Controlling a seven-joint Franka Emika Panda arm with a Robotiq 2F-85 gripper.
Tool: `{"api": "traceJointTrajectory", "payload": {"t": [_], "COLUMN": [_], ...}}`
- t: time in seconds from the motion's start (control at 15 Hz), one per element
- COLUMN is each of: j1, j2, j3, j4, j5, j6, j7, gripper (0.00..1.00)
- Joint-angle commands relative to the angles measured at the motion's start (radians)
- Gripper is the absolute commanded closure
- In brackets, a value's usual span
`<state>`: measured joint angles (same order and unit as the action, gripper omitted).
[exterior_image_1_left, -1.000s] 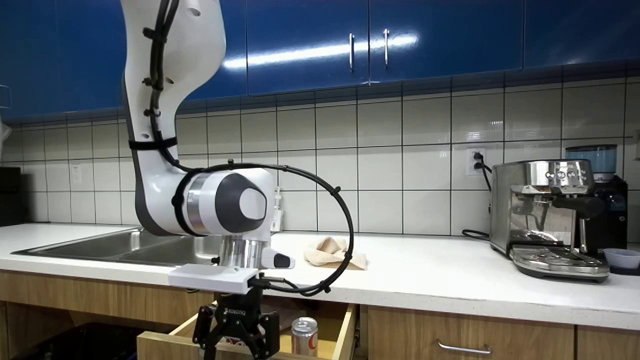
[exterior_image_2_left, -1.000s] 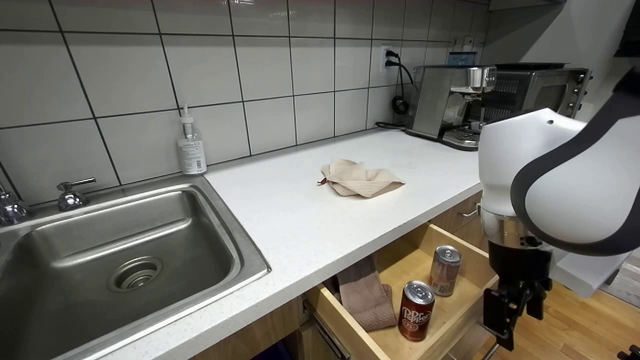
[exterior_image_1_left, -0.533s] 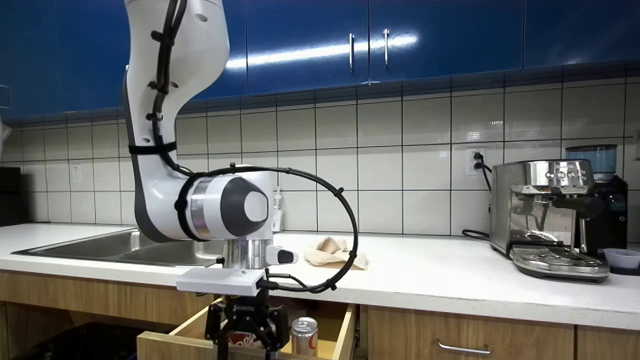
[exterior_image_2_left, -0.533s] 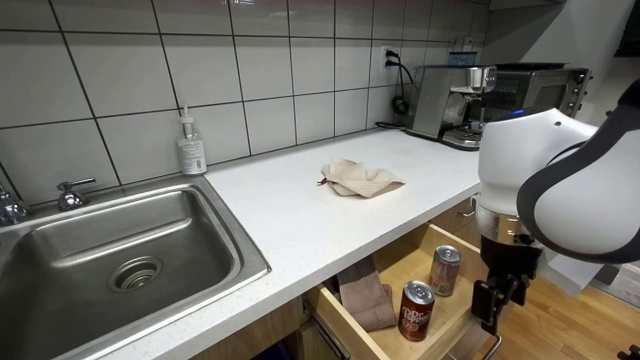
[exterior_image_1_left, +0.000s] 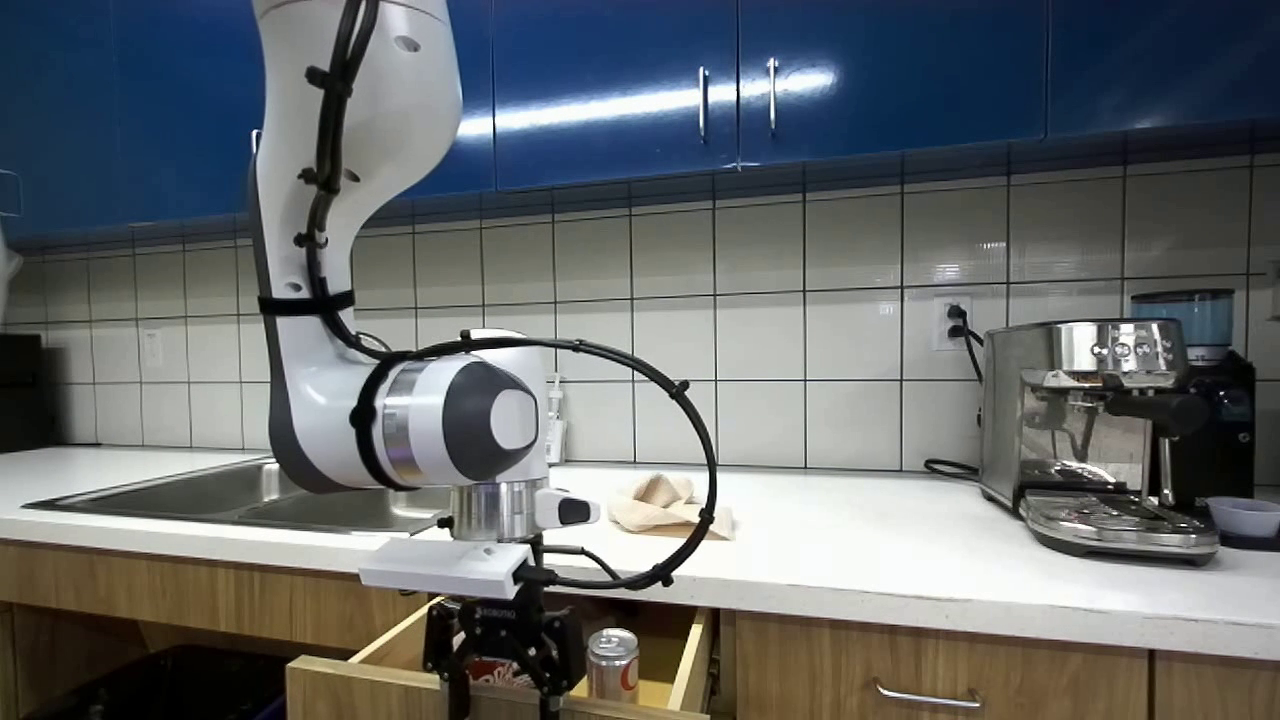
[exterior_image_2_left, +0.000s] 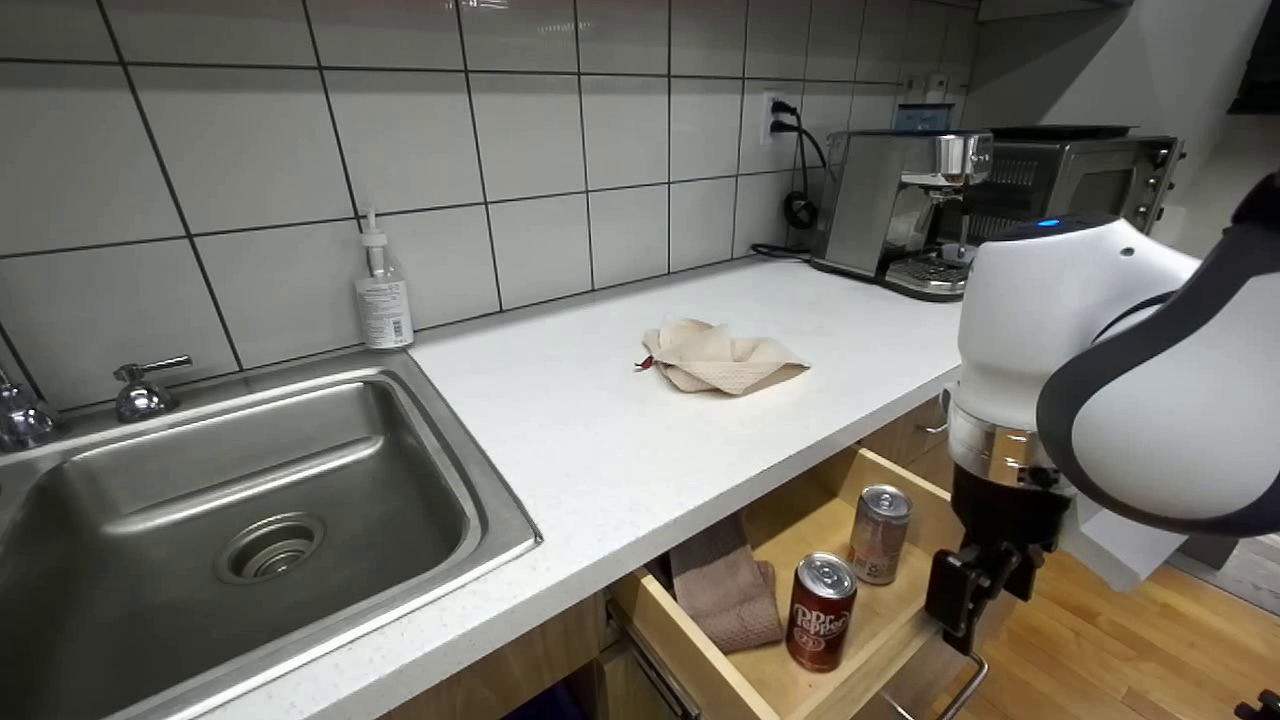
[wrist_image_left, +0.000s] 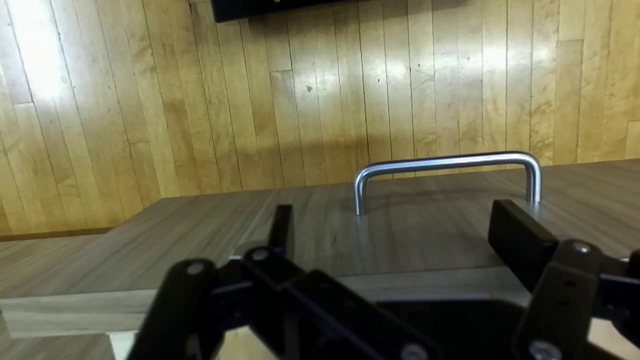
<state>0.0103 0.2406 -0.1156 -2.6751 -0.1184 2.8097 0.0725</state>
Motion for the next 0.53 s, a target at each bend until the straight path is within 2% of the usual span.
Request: {"api": "traceJointTrajectory", "payload": {"t": [0.0, 0.47], "j1": [0.0, -0.021], "j2": [0.012, 0.017], "j3": [-0.003, 0.005], "j4": [0.007, 0.021], "j5": [-0.004, 0.032], "j6": [0.05, 0.087], "j7": [0.018, -0.006], "gripper": [0.0, 0.0]}}
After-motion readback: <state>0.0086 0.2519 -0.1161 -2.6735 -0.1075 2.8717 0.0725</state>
